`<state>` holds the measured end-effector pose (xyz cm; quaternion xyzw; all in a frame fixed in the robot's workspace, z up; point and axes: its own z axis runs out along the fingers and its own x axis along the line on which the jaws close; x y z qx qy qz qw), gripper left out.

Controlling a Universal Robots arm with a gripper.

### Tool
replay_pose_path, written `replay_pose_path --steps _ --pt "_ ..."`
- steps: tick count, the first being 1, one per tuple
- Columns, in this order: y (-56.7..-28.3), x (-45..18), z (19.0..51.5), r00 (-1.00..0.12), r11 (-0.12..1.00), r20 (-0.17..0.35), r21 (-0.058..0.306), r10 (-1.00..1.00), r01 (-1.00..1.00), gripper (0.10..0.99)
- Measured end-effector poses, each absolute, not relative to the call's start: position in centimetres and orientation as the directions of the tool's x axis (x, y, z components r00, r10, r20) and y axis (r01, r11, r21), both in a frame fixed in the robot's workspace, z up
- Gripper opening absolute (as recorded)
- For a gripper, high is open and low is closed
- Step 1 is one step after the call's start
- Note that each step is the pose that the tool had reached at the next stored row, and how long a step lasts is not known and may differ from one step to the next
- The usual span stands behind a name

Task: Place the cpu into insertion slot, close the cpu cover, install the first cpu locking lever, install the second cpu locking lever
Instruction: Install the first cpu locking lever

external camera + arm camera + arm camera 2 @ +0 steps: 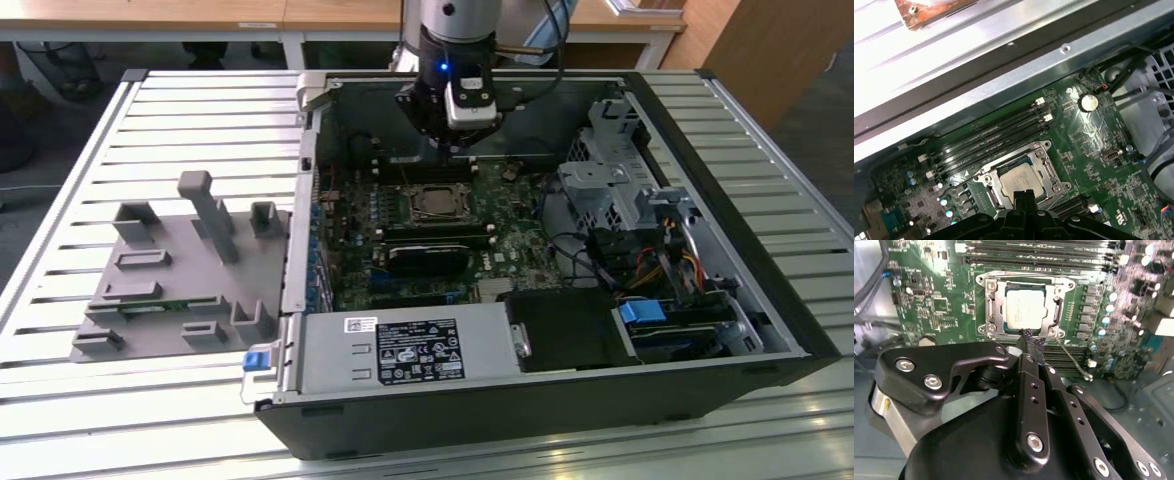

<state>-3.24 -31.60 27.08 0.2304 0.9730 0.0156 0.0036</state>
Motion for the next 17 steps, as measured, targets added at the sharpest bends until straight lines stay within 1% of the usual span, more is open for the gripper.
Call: replay_pose_path --steps 8,17 --pt "-31.61 -3.24 26.99 -0.949 0.949 0.000 0.032 0.314 0.314 0.106" --pt "-31.60 -3.24 26.94 -0.988 0.987 0.000 0.032 0.155 0.155 0.106"
